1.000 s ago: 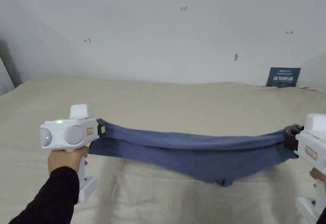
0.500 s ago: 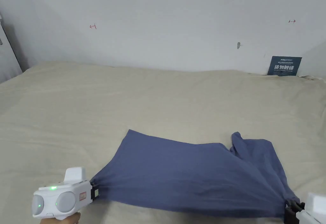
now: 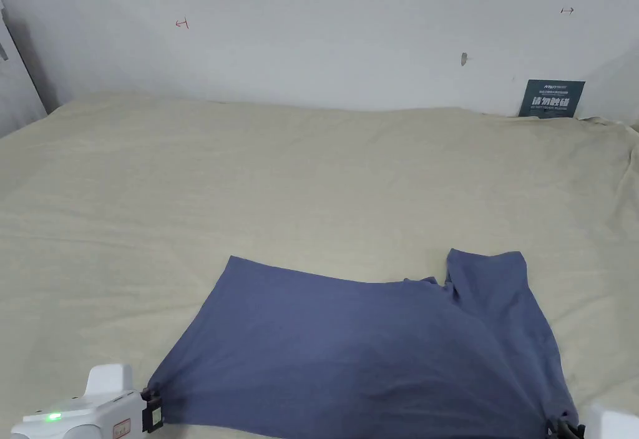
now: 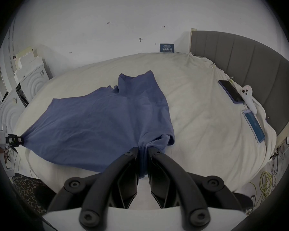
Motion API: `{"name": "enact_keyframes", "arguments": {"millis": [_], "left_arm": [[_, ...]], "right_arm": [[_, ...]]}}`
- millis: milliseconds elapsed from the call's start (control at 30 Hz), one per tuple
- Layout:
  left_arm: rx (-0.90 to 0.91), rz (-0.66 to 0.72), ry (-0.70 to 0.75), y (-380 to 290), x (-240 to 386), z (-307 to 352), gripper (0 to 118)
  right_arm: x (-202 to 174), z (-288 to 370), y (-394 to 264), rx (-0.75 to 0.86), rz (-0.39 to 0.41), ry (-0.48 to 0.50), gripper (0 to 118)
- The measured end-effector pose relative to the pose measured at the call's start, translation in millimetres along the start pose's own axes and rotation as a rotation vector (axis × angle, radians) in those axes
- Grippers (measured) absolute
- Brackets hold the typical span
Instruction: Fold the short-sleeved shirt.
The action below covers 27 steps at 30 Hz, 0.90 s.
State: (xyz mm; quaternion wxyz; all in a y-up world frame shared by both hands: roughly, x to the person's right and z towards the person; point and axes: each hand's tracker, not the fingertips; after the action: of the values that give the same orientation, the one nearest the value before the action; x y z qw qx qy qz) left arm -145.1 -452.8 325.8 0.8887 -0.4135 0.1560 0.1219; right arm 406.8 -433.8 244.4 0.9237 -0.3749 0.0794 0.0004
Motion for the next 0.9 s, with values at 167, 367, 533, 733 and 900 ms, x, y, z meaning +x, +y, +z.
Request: {"name": "enact_keyframes", "arguments": {"millis": [167, 367, 533, 733, 900], "left_arm": [[-0.036, -0.024, 0.030, -6, 6, -13, 7], [-0.075, -0.056, 0.062, -10, 14, -24, 7], [-0.118, 0.002, 0.084, 3, 15, -18, 61], [0.138, -0.025, -0.007, 36, 45, 43, 97], [0.338, -0.077, -0.020, 70, 80, 90, 97]], "right_arm": [[-1, -13, -15, -0.089, -0.009, -0.022, 9], [-1, -33, -22, -0.188, -0.066, -0.034, 9], [-9, -18, -10, -0.175, -0.042, -0.055, 49], [-24, 34, 37, 0.064, -0.005, -0.046, 89], [-36, 75, 80, 0.268, 0.031, -0.023, 89]]}}
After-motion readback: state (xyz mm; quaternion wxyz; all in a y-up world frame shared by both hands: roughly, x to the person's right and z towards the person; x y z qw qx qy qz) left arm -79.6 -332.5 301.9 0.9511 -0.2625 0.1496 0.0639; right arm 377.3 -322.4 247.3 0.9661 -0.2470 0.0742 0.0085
